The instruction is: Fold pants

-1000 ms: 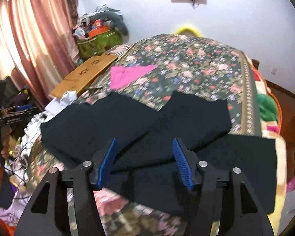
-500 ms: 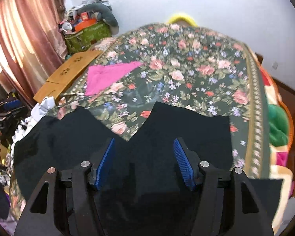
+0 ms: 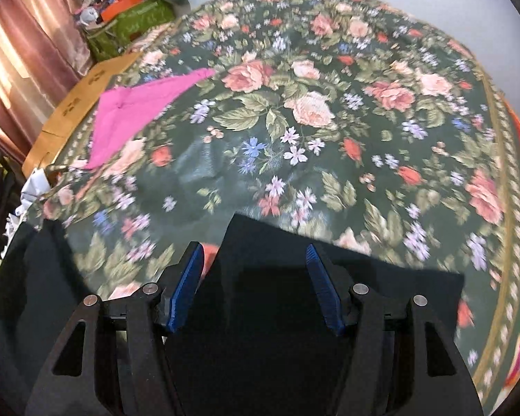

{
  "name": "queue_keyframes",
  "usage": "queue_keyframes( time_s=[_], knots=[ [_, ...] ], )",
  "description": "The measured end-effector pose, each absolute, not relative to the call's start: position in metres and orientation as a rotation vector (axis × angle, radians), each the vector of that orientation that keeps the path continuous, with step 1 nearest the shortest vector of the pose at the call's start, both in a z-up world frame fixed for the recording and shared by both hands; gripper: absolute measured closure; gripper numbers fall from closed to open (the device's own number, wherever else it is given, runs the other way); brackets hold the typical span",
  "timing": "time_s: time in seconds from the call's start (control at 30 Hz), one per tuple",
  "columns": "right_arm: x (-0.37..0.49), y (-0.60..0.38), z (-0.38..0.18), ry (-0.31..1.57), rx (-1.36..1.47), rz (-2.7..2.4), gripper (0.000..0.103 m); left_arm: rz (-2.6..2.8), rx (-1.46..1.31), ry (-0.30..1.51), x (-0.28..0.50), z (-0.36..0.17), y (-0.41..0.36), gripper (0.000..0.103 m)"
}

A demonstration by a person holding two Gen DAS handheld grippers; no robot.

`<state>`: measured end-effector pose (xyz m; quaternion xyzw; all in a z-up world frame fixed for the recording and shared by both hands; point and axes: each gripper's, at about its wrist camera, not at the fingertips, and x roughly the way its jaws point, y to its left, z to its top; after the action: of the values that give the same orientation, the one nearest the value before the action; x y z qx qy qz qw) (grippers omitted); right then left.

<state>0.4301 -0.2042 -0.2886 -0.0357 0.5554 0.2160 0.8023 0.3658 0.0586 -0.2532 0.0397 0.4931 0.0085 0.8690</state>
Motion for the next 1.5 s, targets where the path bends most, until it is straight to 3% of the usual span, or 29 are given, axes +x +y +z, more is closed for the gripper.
queue_keyframes(
  time_s=[0.03,0.1,0.17,0.27,0.43,1.03,1.5],
  knots=[
    [0.431,-0.201,-0.291,1.182,-0.087,0.466,0.046,0.015,0.077,1.041,0.367,-0.256,0.059,0.006],
    [0.429,-0.197,-0.293,1.163,-0.129,0.444,0.056,0.009,0.074,1.054,0.367,-0.26,0.058,0.006],
    [0.422,-0.195,-0.293,1.142,-0.151,0.444,0.075,0.013,0.081,1.057,0.367,-0.26,0.055,0.006],
    [0.415,-0.199,-0.292,1.138,-0.163,0.452,0.092,0.017,0.101,1.054,0.364,-0.258,0.052,0.006],
    [0.409,-0.218,-0.275,1.116,-0.101,0.449,0.095,-0.011,0.111,1.062,0.355,-0.25,0.04,0.006],
    [0.305,-0.379,-0.109,0.784,0.074,0.319,0.095,-0.29,0.164,1.175,0.313,-0.245,-0.095,0.006],
    [0.211,-0.441,-0.164,0.892,0.137,0.197,0.095,-0.383,0.266,1.208,0.273,-0.258,-0.173,0.006]
  ],
)
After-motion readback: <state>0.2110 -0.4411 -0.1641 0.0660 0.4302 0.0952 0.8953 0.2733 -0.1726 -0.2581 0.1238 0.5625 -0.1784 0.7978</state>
